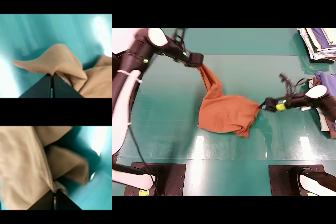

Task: Fold the shirts.

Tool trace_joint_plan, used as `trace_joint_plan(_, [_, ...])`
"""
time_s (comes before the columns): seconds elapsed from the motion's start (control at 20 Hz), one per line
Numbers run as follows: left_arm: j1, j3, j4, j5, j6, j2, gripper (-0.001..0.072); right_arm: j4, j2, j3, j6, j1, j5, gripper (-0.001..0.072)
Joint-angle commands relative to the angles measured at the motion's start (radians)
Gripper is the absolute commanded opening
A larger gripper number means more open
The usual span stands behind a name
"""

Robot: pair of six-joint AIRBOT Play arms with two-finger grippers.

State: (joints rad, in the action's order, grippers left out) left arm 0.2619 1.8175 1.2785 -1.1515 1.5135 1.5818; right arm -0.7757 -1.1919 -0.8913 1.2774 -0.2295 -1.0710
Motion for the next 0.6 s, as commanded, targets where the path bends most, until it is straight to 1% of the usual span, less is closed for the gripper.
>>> trace_joint_plan(0.0, [-0.001, 0.002, 0.128, 0.030, 0.005, -0.182, 0.0026, -0.067, 0.152, -0.164, -0.003, 0.053, -0.023, 0.0014])
trace_joint_plan(0.15, [-0.001, 0.002, 0.159, 0.067, 0.005, -0.394, 0.0026, -0.066, 0.274, -0.328, -0.002, 0.132, -0.052, 0.0013])
trace_joint_plan(0.35, [-0.001, 0.002, 0.157, 0.170, 0.009, -0.638, 0.0026, -0.066, 0.383, -0.499, -0.002, 0.218, -0.107, 0.0013])
trace_joint_plan(0.45, [-0.001, 0.003, 0.157, 0.222, 0.033, -0.731, 0.0026, -0.066, 0.420, -0.580, -0.002, 0.266, -0.146, 0.0013])
trace_joint_plan(0.55, [-0.001, 0.012, 0.155, 0.277, 0.033, -0.796, 0.0025, -0.066, 0.446, -0.647, -0.002, 0.314, -0.173, 0.0013])
